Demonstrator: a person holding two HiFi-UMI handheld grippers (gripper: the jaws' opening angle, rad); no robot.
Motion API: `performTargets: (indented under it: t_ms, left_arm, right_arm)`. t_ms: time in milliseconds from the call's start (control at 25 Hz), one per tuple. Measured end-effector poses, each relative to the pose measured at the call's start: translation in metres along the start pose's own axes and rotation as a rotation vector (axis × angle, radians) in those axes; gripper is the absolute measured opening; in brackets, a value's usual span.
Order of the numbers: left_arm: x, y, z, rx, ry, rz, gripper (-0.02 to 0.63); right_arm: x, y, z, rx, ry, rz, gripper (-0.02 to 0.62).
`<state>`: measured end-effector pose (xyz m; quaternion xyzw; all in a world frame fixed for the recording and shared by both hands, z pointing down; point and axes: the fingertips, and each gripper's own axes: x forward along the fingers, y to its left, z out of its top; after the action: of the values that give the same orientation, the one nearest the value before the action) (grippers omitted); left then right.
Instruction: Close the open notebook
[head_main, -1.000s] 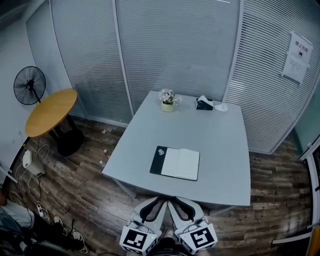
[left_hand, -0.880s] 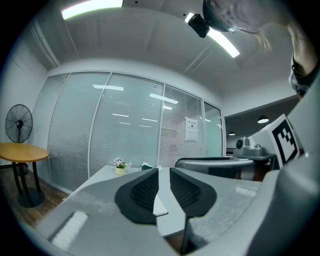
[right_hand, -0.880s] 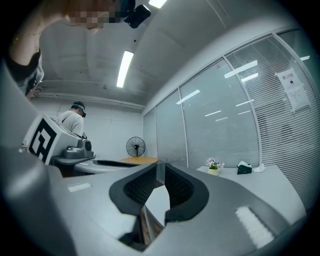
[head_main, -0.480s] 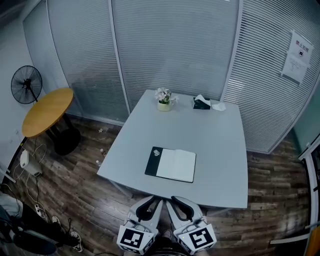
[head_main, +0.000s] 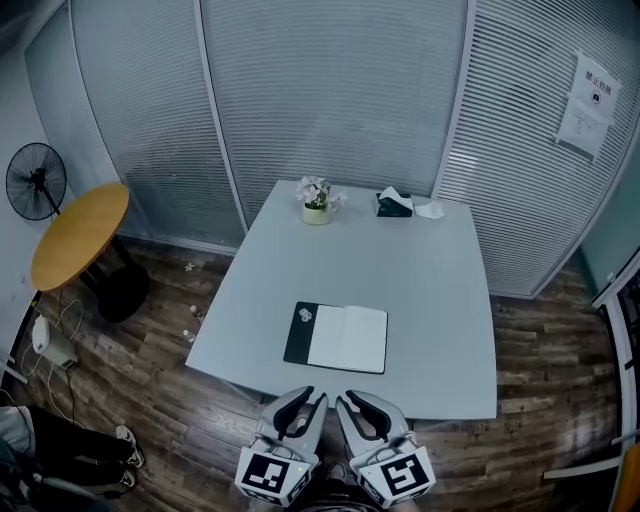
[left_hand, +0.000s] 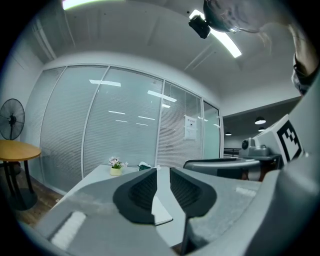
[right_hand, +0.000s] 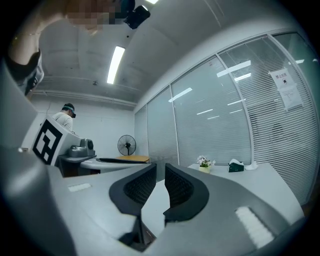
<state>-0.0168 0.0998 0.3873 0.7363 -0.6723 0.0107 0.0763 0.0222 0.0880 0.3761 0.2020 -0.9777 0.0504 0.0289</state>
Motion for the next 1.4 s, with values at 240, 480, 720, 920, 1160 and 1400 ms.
performTargets:
  t_ms: [240,480,720,920,1160,1400]
  left_arm:
    - [0.029,0.025,0.000,-0.005,0.004,-0.031,0.077]
    - [0.063,0.052,0.007,0.000,-0.002,-0.077,0.077]
    - [0.098,0.079,0.014,0.003,0.000,-0.128,0.077]
    - [0.120,0.099,0.016,0.002,0.007,-0.162,0.077]
    - [0.140,0.122,0.013,-0.003,0.023,-0.210,0.077]
    - [0.149,0.142,0.007,0.005,0.031,-0.246,0.077]
  right_arm:
    - [0.034,-0.018,0.000,-0.002,0.004,-0.020,0.055]
    - [0.072,-0.036,0.001,-0.003,0.005,-0.043,0.055]
    - [0.107,-0.058,0.006,-0.007,0.006,-0.082,0.057]
    - [0.132,-0.072,0.005,-0.008,0.014,-0.122,0.058]
    - [0.161,-0.082,0.000,0.002,0.021,-0.153,0.061]
    - [0.185,-0.083,-0.005,0.010,0.026,-0.169,0.061]
